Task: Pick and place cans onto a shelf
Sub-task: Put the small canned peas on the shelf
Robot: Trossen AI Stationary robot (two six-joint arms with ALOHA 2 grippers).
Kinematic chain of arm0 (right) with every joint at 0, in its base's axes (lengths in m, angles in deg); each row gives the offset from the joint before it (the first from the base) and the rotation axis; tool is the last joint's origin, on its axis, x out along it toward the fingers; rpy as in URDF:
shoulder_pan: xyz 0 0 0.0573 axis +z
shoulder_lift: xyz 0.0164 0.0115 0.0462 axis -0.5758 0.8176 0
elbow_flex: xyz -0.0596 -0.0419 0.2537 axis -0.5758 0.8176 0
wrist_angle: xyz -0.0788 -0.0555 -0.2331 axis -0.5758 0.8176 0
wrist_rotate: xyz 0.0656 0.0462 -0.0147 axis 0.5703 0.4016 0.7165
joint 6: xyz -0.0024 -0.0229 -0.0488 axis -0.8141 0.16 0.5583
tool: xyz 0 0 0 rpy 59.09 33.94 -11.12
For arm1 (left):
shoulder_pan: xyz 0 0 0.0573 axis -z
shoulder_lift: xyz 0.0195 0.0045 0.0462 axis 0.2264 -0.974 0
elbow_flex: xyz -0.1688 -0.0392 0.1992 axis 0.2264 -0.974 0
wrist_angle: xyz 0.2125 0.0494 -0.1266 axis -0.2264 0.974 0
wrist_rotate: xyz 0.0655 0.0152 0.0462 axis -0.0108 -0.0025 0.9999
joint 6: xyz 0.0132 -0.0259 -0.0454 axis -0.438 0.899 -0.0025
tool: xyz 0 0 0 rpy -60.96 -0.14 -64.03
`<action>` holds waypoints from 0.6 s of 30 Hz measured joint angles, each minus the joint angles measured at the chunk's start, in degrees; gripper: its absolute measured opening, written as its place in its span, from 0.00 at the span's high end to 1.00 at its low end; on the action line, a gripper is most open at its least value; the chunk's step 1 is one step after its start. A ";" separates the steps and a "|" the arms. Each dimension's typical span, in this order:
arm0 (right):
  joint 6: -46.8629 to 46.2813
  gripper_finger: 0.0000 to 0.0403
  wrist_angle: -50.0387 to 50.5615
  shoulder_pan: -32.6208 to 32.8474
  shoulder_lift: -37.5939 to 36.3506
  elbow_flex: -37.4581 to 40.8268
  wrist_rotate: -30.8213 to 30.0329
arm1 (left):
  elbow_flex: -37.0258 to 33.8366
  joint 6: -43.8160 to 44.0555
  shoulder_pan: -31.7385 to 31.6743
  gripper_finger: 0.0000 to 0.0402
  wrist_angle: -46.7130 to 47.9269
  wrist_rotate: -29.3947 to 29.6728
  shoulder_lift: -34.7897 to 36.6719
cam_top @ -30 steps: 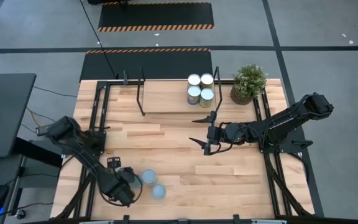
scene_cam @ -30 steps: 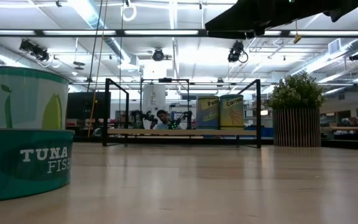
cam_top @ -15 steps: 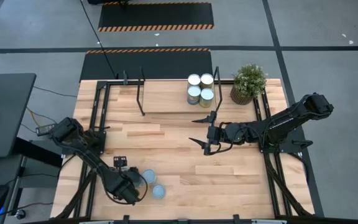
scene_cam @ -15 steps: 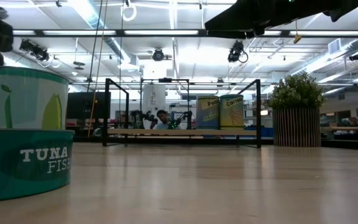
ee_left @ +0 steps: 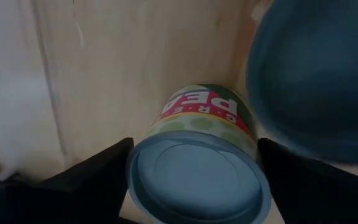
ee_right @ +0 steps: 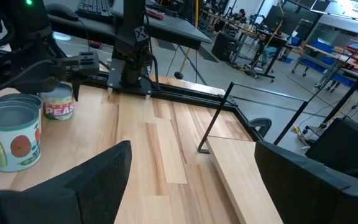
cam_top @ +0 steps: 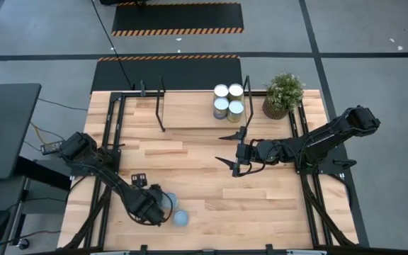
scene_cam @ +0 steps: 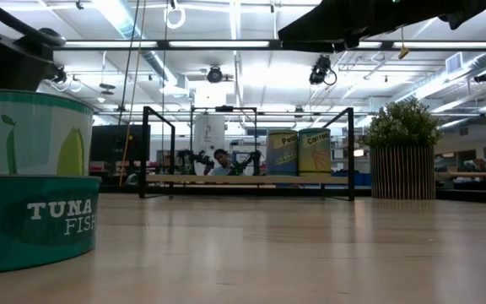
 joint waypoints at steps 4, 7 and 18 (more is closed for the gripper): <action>0.00 0.13 0.01 0.00 0.00 0.00 0.00 | 0.00 -3.67 0.04 0.25 2.05 -0.05 0.00; 0.00 0.13 0.01 0.00 0.00 0.00 0.00 | 0.00 -5.23 -0.22 0.27 3.99 -0.25 0.00; 0.10 0.13 0.29 0.00 0.00 0.00 -0.06 | 8.78 -22.91 -8.97 0.25 14.65 4.21 0.02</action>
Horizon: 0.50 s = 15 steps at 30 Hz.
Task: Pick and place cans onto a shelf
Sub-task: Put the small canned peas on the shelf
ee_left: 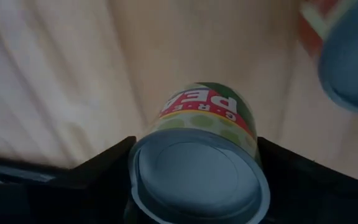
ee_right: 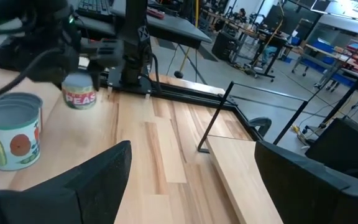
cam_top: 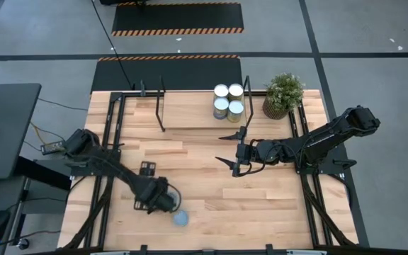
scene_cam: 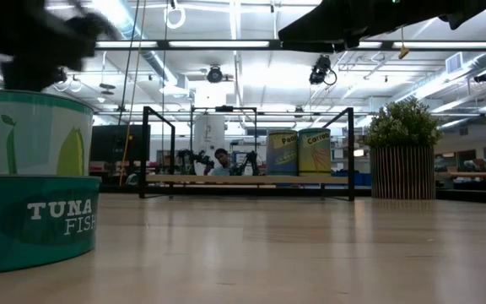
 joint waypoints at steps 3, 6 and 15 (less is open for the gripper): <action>0.08 0.13 1.58 0.00 0.00 -0.02 -1.15 | 2.85 -7.71 -4.08 0.25 0.35 5.29 0.02; 0.86 0.13 4.85 -0.34 0.00 -0.02 -3.08 | 4.61 -15.12 -9.40 0.25 -0.34 10.37 0.04; 3.26 0.13 3.56 -6.56 -2.62 5.09 -1.19 | 5.28 -35.14 -27.70 0.25 -11.32 12.01 0.07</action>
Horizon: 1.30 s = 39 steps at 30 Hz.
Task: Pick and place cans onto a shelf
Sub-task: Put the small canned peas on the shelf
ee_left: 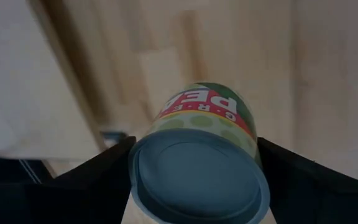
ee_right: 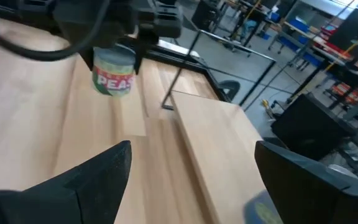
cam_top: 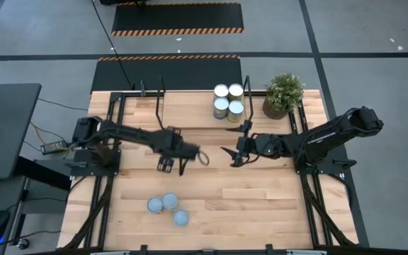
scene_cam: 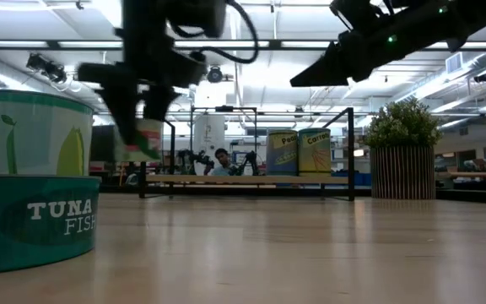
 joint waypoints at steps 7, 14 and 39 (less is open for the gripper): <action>2.96 0.13 0.00 -3.56 -4.32 1.19 5.42 | 7.28 -10.16 -10.56 0.25 -8.20 -0.35 -0.18; 2.39 0.13 0.16 -5.80 -6.61 2.96 6.59 | 21.74 -15.38 -19.17 0.25 -9.38 -3.18 -7.39; 1.20 0.13 0.39 -5.90 -10.68 6.70 3.94 | 29.62 -33.20 -25.50 0.02 -8.70 3.47 -20.46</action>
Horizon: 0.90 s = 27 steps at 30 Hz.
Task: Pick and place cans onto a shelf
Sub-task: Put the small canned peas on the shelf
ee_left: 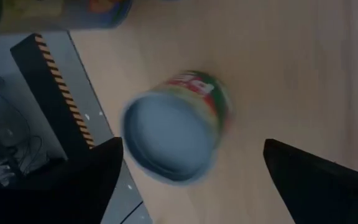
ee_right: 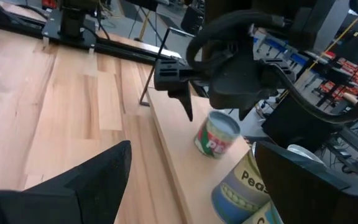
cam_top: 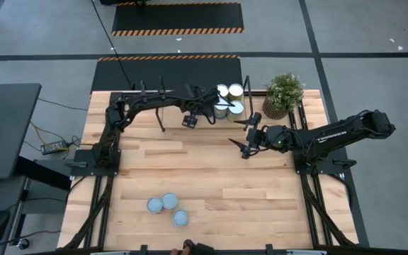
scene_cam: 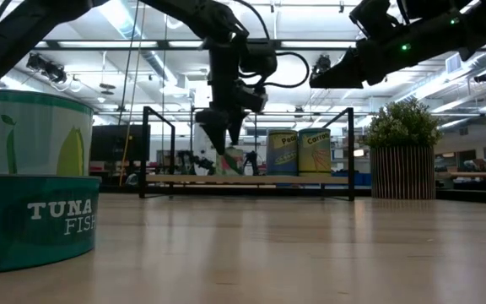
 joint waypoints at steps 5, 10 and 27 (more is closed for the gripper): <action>-0.08 0.13 -0.18 0.40 -0.04 0.00 0.07 | 0.00 0.03 0.19 0.03 0.04 -0.85 0.00; -0.08 0.13 -0.28 0.44 -0.04 0.00 0.08 | -0.02 0.46 -0.68 0.03 0.03 1.93 0.00; -0.33 0.13 -0.42 0.44 -0.04 0.00 0.10 | -0.07 5.06 -9.85 0.03 -7.22 2.88 0.02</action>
